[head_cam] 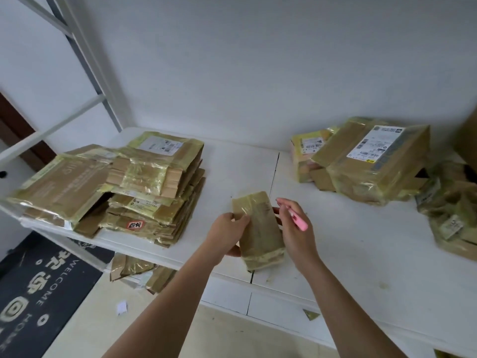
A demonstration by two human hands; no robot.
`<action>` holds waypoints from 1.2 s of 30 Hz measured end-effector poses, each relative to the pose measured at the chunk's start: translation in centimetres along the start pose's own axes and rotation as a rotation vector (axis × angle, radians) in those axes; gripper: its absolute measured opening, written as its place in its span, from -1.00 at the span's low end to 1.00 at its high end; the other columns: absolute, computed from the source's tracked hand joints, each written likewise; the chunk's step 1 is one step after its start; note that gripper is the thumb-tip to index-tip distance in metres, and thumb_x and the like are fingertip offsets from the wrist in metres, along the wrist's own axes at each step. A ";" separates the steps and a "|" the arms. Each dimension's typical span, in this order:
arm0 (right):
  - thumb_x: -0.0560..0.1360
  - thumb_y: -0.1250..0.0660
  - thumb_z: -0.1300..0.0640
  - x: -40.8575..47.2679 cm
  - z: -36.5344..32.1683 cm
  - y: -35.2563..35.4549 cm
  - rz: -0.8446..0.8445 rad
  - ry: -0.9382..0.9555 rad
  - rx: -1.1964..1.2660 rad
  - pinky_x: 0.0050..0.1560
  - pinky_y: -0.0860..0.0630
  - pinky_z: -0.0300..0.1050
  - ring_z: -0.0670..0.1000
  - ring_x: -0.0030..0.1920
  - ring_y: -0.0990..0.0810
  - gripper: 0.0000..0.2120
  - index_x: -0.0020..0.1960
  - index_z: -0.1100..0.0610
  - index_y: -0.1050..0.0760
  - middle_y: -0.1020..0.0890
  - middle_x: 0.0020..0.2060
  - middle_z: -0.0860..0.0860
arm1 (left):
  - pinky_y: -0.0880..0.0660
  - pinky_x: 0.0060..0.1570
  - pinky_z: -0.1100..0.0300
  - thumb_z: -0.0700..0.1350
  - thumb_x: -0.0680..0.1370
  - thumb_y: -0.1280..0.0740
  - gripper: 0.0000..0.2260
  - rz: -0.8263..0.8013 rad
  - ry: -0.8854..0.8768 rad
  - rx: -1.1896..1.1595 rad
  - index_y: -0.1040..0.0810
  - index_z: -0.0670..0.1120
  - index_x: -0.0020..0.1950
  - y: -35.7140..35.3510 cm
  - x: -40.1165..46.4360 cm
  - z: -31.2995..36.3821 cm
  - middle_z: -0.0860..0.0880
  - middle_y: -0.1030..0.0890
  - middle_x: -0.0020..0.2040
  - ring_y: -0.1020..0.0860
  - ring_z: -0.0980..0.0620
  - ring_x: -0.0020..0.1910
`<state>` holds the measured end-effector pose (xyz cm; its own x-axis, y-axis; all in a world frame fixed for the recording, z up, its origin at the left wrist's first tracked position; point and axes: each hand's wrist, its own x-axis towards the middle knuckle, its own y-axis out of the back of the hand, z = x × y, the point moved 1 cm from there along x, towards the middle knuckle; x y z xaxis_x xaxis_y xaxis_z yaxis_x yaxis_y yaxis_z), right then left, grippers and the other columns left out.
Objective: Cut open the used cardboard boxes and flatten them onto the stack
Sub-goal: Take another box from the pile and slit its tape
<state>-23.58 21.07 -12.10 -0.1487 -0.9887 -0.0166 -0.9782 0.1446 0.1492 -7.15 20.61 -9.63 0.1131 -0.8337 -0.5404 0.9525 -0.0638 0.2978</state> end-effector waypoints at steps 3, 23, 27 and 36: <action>0.67 -0.14 -0.03 0.4 0.7 0.0 -0.072 -0.069 0.030 0.18 -0.49 -0.21 -0.12 0.27 -0.53 -0.66 0.43 -0.09 -0.39 -0.53 0.30 -0.15 | -0.66 -0.29 -0.02 0.17 0.55 -0.30 -0.57 0.091 -0.012 0.083 -0.45 -0.03 0.33 -0.5 0.4 -0.9 -0.04 -0.61 0.05 -0.68 -0.12 -0.22; 0.55 -0.31 0.36 2.0 -2.4 -3.1 -0.008 0.301 -0.083 -0.37 -0.51 -0.18 0.00 -0.30 -0.63 -0.89 -0.14 0.26 -0.43 -0.63 -0.27 0.08 | -0.66 -0.29 -0.07 0.10 0.53 -0.38 -0.66 0.014 0.016 -0.158 -0.60 -0.07 0.21 0.3 0.8 -1.5 -0.06 -0.65 -0.04 -0.67 -0.14 -0.14; 0.55 -0.32 0.35 2.2 -2.1 -3.1 -0.037 0.363 -0.166 -0.31 -0.47 -0.35 -0.21 -0.23 -0.64 -0.87 -0.15 0.28 -0.42 -0.65 -0.20 -0.03 | -0.65 -0.23 -0.14 0.01 0.58 -0.34 -0.76 -0.037 0.035 -0.213 -0.63 -0.13 0.11 0.7 0.5 -1.2 -0.17 -0.62 0.04 -0.65 -0.18 -0.04; 0.54 -0.33 0.32 2.1 -2.7 -3.1 -0.232 0.555 -0.438 -0.40 -0.30 -0.45 -0.23 -0.37 -0.51 -0.79 -0.20 0.18 -0.35 -0.54 -0.35 -0.02 | -0.66 -0.26 -0.05 0.09 0.58 -0.29 -0.77 0.060 0.026 -0.145 -0.63 -0.01 -0.10 0.6 1.0 -2.2 -0.05 -0.64 -0.10 -0.65 -0.10 -0.12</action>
<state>-20.49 18.44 -9.98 0.2632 -0.8826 0.3895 -0.8108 0.0164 0.5850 -5.86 20.94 -11.75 0.1767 -0.8189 -0.5461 0.9744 0.0671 0.2147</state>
